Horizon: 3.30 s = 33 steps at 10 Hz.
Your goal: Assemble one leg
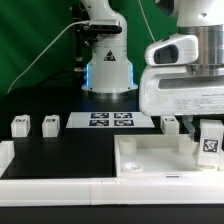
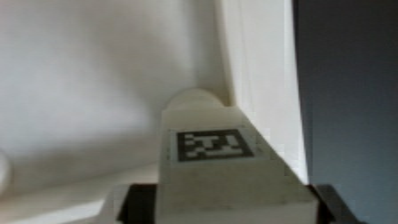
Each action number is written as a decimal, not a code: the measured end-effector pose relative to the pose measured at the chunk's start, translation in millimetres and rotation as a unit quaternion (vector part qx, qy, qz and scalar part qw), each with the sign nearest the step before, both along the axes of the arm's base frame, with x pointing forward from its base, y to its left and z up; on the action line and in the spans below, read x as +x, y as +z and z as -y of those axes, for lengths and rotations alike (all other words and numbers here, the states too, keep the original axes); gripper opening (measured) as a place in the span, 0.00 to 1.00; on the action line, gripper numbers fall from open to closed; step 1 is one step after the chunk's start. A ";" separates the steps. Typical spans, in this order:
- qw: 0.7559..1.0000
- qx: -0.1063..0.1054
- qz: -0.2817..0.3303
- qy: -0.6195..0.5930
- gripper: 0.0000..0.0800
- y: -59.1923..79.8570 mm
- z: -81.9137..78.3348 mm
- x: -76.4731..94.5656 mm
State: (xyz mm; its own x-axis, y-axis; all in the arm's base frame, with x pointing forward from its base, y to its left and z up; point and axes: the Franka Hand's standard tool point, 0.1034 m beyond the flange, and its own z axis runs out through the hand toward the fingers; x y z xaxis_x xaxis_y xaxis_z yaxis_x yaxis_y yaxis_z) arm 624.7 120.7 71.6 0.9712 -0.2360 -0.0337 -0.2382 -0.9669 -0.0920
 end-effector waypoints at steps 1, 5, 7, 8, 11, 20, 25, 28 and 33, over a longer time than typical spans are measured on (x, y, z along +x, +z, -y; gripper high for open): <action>0.999 -0.001 -0.005 -0.051 0.37 0.0 0.3 0.0; 0.962 -0.003 -0.026 -0.271 0.37 -0.8 0.5 -0.6; 0.927 -0.004 -0.037 -0.373 0.37 -0.9 -1.7 -1.4; 0.909 -0.005 -0.041 -0.414 0.37 -0.9 -3.7 -1.9; 0.842 -0.002 -0.056 -0.537 0.37 -0.9 -7.0 -2.4; 0.720 0.003 -0.073 -0.690 0.60 -1.5 -9.5 -2.6; 0.883 0.005 -0.048 -0.467 0.81 -1.8 -5.6 -2.4; 0.945 0.006 -0.035 -0.326 0.81 -2.1 -5.1 -3.3; 0.999 -0.003 -0.005 -0.049 0.81 -2.1 -3.7 -3.3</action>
Offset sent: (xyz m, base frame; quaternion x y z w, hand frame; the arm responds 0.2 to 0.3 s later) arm -0.0032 -0.0002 0.0017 0.0062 0.0024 0.2244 0.9745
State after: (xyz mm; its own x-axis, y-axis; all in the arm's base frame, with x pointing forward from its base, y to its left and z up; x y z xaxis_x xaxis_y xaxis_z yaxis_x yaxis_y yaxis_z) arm 621.4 124.3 69.5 0.9433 -0.3293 -0.0417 -0.3317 -0.9398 -0.0825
